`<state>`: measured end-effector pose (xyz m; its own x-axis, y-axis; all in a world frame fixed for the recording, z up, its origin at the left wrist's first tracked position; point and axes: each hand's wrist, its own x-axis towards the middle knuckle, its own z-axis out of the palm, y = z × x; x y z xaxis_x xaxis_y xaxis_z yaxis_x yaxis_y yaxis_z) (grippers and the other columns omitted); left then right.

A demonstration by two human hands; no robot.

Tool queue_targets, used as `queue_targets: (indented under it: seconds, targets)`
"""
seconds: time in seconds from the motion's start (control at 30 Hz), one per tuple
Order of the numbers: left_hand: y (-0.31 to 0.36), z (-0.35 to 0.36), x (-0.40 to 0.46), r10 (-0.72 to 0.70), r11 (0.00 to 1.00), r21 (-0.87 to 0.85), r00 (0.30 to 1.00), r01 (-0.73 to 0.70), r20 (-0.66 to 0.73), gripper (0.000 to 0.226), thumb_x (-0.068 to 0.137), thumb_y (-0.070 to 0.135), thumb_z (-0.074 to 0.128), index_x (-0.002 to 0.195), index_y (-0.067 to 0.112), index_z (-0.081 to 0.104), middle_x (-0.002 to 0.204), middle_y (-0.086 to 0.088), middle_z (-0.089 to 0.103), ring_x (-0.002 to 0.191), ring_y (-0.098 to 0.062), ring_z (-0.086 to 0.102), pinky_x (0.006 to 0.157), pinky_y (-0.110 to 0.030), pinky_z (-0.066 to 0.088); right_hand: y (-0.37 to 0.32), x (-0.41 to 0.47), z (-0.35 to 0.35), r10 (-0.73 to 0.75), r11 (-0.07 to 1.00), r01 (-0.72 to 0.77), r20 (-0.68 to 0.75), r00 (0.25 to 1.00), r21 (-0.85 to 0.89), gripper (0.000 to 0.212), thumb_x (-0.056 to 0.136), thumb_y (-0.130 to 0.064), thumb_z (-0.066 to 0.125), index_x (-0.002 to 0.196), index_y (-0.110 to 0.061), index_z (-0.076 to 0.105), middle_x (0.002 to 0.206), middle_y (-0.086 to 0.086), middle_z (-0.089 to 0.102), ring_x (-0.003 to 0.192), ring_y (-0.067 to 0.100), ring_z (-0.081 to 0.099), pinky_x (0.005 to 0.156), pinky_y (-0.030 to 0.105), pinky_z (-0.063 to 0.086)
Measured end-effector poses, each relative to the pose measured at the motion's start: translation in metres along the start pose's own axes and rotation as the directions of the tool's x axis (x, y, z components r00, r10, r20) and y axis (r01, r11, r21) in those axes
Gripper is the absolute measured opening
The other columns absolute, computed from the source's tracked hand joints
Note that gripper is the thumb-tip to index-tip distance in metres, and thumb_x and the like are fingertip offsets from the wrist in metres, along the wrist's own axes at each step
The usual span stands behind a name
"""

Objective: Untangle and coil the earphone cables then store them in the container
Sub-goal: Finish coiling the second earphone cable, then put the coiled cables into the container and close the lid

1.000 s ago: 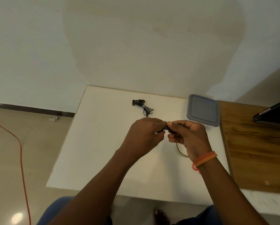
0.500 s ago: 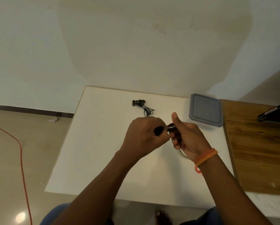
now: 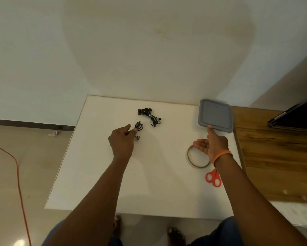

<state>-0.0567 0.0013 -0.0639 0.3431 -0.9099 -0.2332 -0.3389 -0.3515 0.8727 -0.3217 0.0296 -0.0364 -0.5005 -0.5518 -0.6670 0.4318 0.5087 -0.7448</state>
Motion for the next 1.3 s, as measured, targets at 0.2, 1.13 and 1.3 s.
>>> queue_targets:
  seconds: [0.2, 1.13, 1.3]
  targets:
    - [0.001, 0.003, 0.003, 0.044, 0.993, 0.112, 0.998, -0.039, -0.040, 0.023, 0.090, 0.026, 0.063, 0.068, 0.018, 0.065, 0.055, 0.004, 0.062, 0.060, -0.012, 0.061, 0.063, -0.023, 0.043, 0.000, 0.010, -0.001, 0.005, 0.995, -0.007, 0.020, 1.000, 0.098, 0.040, 0.092, -0.032, 0.061, 0.108, 0.003, 0.049, 0.089, 0.026, 0.064, 0.073, 0.037, 0.069, 0.055, 0.040, 0.059]
    - [0.045, -0.061, -0.099, 0.043, 0.998, -0.053, 0.977, -0.033, 0.208, 0.057, 0.091, 0.038, 0.066, 0.142, 0.029, 0.043, 0.125, 0.009, 0.055, 0.101, -0.011, 0.062, 0.088, -0.032, 0.052, 0.034, -0.107, -0.004, -0.168, 0.822, 0.341, 0.378, 0.911, -0.457, 0.030, 0.092, -0.020, 0.051, 0.072, 0.000, 0.060, 0.053, 0.017, 0.060, 0.040, 0.029, 0.055, 0.040, 0.030, 0.047]
    - [0.012, -0.068, -0.106, -0.069, 0.964, 0.260, 0.901, -0.050, 0.429, 0.052, 0.083, 0.019, 0.076, 0.130, 0.020, 0.056, 0.117, -0.004, 0.066, 0.096, -0.015, 0.063, 0.080, -0.028, 0.053, 0.056, -0.115, -0.020, -0.044, 0.621, 0.404, 0.484, 0.874, -0.672, 0.033, 0.095, -0.025, 0.050, 0.081, 0.003, 0.061, 0.059, 0.018, 0.063, 0.039, 0.025, 0.057, 0.040, 0.029, 0.049]
